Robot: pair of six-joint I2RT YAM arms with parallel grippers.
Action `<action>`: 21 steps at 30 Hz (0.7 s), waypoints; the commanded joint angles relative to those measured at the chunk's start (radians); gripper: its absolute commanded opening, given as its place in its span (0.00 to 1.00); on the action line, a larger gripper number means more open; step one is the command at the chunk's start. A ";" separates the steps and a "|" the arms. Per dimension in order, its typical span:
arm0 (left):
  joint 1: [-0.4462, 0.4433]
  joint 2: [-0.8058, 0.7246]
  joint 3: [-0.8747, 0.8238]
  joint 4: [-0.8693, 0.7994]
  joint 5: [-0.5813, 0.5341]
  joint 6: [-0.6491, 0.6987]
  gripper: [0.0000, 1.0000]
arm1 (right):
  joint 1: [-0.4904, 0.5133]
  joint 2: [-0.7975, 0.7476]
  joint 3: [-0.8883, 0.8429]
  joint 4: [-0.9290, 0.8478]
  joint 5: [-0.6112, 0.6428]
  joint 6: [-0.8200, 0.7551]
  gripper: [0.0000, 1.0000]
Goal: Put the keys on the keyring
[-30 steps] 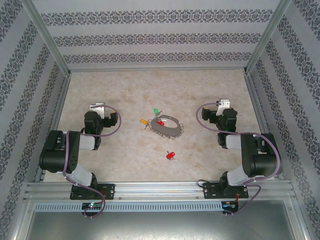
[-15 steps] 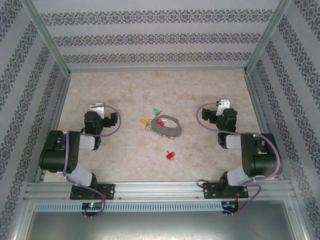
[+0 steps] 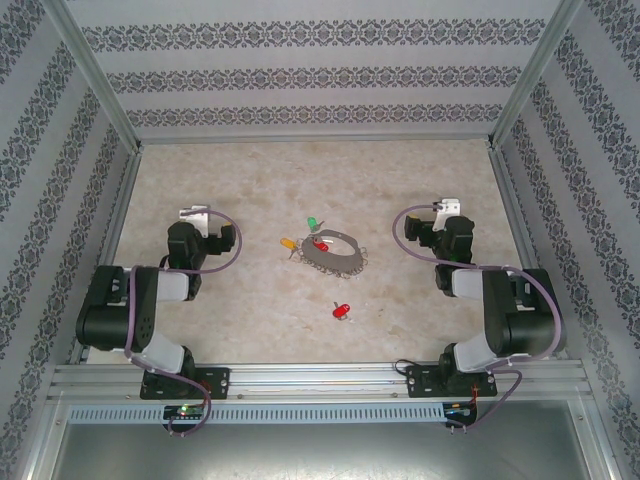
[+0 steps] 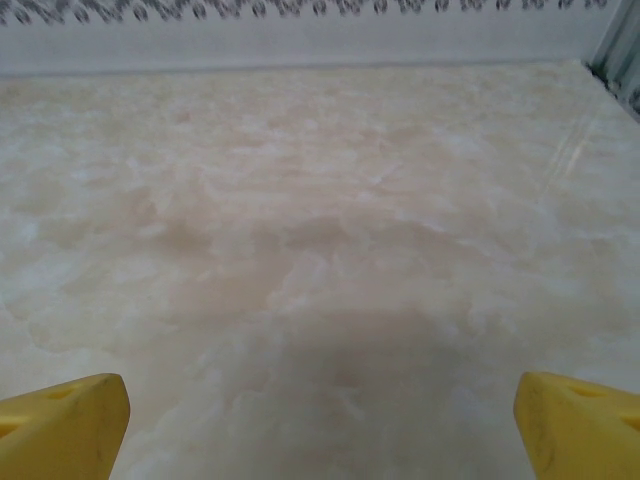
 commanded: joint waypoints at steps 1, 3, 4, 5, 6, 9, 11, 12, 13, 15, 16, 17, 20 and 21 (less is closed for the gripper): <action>0.008 -0.128 0.027 -0.141 0.033 0.006 1.00 | 0.027 -0.068 0.099 -0.197 0.053 -0.030 0.98; 0.007 -0.198 0.030 -0.225 0.050 -0.004 1.00 | 0.051 -0.103 0.141 -0.296 0.078 -0.044 0.98; 0.006 -0.239 0.033 -0.269 0.053 -0.011 1.00 | 0.069 -0.125 0.155 -0.339 0.102 -0.053 0.98; 0.001 -0.281 0.038 -0.317 0.048 -0.016 1.00 | 0.086 -0.151 0.157 -0.355 0.115 -0.059 0.98; -0.003 -0.315 0.042 -0.353 0.042 -0.022 1.00 | 0.103 -0.175 0.153 -0.357 0.128 -0.063 0.98; -0.010 -0.415 0.069 -0.463 0.044 -0.038 1.00 | 0.159 -0.251 0.150 -0.382 0.181 -0.035 0.98; -0.014 -0.459 0.113 -0.564 0.048 -0.075 1.00 | 0.181 -0.284 0.184 -0.467 0.204 0.028 0.98; -0.013 -0.472 0.136 -0.609 0.047 -0.102 1.00 | 0.188 -0.291 0.205 -0.515 0.218 0.057 0.98; -0.014 -0.482 0.165 -0.658 0.058 -0.130 1.00 | 0.197 -0.294 0.237 -0.578 0.229 0.087 0.98; -0.015 -0.492 0.209 -0.723 0.084 -0.181 1.00 | 0.213 -0.295 0.294 -0.687 0.244 0.129 0.98; -0.015 -0.495 0.229 -0.751 0.096 -0.211 1.00 | 0.221 -0.296 0.316 -0.726 0.245 0.146 0.98; -0.015 -0.496 0.249 -0.780 0.108 -0.237 1.00 | 0.229 -0.302 0.331 -0.750 0.245 0.155 0.98; -0.028 -0.507 0.300 -0.850 0.146 -0.291 1.00 | 0.260 -0.318 0.357 -0.803 0.270 0.204 0.98; -0.033 -0.511 0.315 -0.868 0.153 -0.303 1.00 | 0.263 -0.317 0.373 -0.833 0.269 0.225 0.98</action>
